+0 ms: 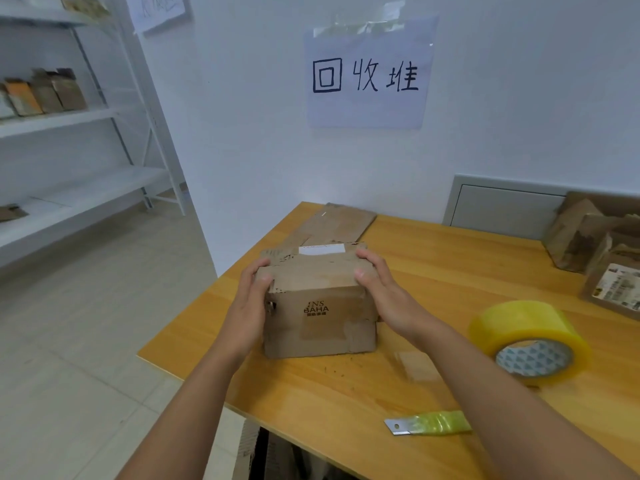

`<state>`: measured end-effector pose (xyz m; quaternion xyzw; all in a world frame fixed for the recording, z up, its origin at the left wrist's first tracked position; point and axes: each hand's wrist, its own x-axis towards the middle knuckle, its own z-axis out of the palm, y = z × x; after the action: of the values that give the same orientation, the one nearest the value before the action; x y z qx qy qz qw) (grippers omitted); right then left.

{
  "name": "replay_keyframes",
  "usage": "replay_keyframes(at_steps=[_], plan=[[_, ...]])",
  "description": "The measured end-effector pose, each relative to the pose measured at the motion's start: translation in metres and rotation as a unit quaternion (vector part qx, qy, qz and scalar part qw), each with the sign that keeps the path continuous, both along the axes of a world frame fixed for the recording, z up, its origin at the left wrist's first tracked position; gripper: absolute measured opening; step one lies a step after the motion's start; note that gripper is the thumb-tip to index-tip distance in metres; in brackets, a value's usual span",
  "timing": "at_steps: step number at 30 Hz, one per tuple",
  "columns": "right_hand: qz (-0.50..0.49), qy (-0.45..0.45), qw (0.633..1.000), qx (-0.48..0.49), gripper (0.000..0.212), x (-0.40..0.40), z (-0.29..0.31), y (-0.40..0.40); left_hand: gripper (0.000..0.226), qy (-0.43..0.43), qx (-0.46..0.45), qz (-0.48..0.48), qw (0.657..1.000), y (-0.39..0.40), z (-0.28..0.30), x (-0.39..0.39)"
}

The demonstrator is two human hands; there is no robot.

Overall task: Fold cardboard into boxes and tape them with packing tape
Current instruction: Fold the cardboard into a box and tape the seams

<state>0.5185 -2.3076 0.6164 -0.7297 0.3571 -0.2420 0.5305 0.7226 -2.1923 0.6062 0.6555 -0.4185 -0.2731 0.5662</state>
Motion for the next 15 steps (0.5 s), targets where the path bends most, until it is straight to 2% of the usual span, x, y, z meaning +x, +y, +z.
replay_keyframes(at_steps=[4, 10, 15], plan=[[0.018, 0.009, 1.0, -0.005, 0.04, 0.015, -0.004, 0.006, 0.021, -0.003, 0.003, 0.045, 0.999, 0.005, 0.0, 0.013], [-0.011, 0.087, 0.995, -0.038, 0.042, -0.003, -0.021, -0.011, 0.031, -0.049, 0.045, -0.001, 0.998, -0.004, -0.01, -0.004], [-0.031, 0.101, 0.993, -0.055, 0.045, -0.008, -0.028, -0.02, 0.034, -0.065, 0.052, -0.016, 0.996, -0.008, -0.031, -0.01]])
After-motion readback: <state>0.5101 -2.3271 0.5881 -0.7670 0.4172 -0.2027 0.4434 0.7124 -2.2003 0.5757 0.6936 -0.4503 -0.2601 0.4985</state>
